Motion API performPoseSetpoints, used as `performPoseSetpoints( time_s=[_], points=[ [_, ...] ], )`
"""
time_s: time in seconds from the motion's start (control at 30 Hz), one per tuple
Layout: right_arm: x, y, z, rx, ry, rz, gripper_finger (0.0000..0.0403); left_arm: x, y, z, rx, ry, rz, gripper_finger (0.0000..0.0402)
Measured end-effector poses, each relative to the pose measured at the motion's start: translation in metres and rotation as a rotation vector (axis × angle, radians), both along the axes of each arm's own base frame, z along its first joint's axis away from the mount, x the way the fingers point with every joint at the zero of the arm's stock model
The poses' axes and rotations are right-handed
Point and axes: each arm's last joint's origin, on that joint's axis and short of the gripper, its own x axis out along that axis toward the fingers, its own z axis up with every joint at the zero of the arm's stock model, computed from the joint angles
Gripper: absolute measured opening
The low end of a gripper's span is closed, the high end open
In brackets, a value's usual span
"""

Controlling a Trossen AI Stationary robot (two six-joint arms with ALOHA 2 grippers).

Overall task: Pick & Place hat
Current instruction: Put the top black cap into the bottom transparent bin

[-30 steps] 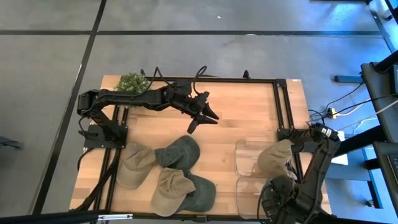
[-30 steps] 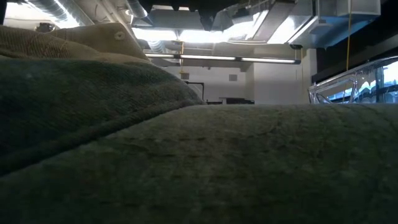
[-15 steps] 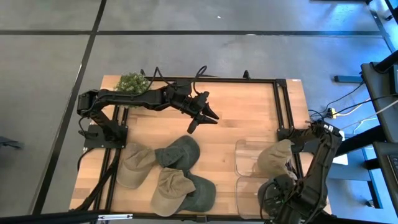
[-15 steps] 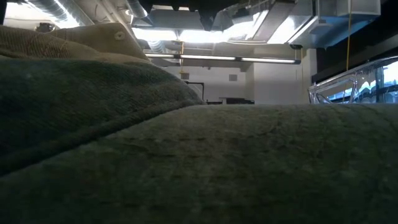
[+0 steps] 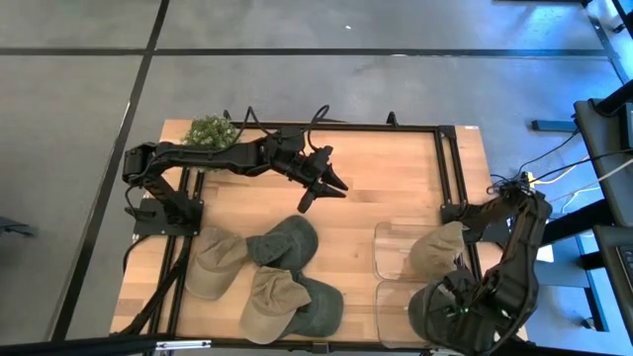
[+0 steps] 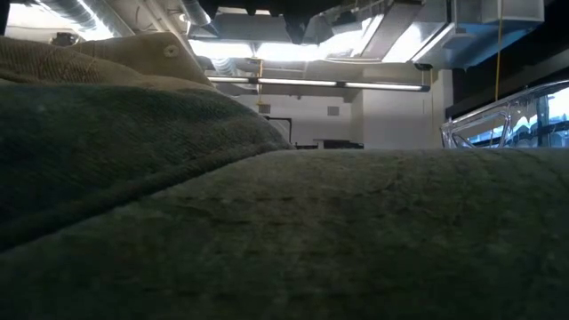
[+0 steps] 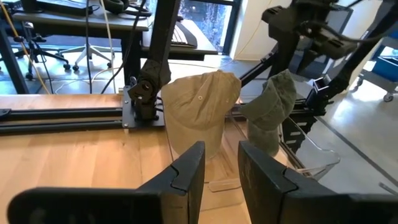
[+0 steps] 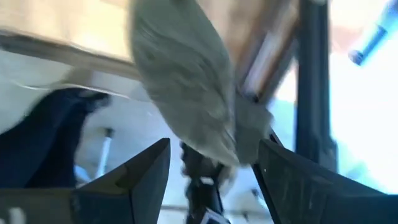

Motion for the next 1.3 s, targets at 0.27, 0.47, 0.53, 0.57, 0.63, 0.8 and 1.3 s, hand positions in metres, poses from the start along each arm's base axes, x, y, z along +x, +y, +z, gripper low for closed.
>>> performPoseSetpoints(
  time_s=[0.27, 0.47, 0.53, 0.57, 0.63, 0.8, 1.3],
  points=[
    [0.016, -0.023, 0.032, -0.173, -0.513, 0.191, 0.0246, 0.0, -0.005, -0.003, -0.008, 0.031, -0.023, 0.0091],
    [0.051, -0.042, 0.033, -0.346, -0.637, 0.504, 0.0246, -0.001, -0.011, -0.006, -0.013, 0.064, -0.038, 0.0091],
    [0.065, -0.043, 0.023, -0.347, -0.575, 0.635, 0.0246, -0.001, -0.013, -0.007, -0.015, 0.077, -0.043, 0.0091],
    [0.072, -0.041, 0.016, -0.34, -0.548, 0.714, 0.0246, -0.001, -0.013, -0.007, -0.016, 0.081, -0.043, 0.0091],
    [0.082, -0.035, 0.003, -0.303, -0.486, 0.857, 0.0246, -0.001, -0.012, -0.008, -0.016, 0.086, -0.041, 0.0093],
    [0.087, -0.015, -0.02, -0.272, -0.41, 1.036, 0.0246, -0.002, -0.012, -0.011, -0.022, 0.119, -0.04, 0.0095],
    [0.095, 0.013, -0.062, -0.183, -0.56, 1.104, 0.0246, -0.003, -0.013, -0.013, -0.033, 0.152, -0.041, 0.0092]
  ],
)
